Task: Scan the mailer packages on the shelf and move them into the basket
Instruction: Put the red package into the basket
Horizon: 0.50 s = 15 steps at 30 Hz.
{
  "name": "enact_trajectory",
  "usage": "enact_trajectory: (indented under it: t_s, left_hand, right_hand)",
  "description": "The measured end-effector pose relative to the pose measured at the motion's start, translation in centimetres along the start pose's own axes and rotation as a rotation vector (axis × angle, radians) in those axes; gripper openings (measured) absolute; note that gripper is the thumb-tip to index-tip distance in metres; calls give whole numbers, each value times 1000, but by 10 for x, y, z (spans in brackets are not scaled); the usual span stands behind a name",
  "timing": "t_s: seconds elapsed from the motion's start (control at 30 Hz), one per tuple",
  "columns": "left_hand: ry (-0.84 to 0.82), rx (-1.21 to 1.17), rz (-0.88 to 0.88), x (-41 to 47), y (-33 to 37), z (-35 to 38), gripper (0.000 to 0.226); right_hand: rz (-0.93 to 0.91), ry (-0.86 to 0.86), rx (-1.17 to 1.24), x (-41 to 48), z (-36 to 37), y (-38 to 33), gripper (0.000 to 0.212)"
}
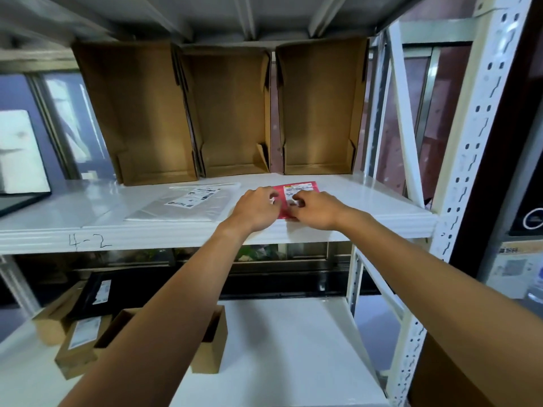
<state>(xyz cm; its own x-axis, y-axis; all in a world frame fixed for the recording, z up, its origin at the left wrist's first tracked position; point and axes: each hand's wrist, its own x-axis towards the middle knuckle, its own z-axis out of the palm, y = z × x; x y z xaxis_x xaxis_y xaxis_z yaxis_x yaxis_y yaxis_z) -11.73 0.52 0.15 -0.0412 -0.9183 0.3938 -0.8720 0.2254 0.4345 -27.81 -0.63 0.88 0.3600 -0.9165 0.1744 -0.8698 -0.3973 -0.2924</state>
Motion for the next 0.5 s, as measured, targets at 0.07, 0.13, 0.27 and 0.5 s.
enact_trajectory:
  t_s: [0.07, 0.13, 0.27, 0.5]
  left_hand:
    - [-2, -1, -2, 2, -6, -3, 28]
    - [-5, 2, -14, 3, -13, -6, 28]
    - [-31, 34, -9, 7, -27, -13, 29]
    - [22, 10, -74, 28, -39, -16, 34]
  right_hand:
    - [-35, -26, 40, 7, 3, -14, 49]
    - [-68, -52, 70, 13, 5, -27, 41]
    - [-88, -87, 146, 21, 3, -42, 32]
    - [-62, 132, 140, 44, -1, -36, 36]
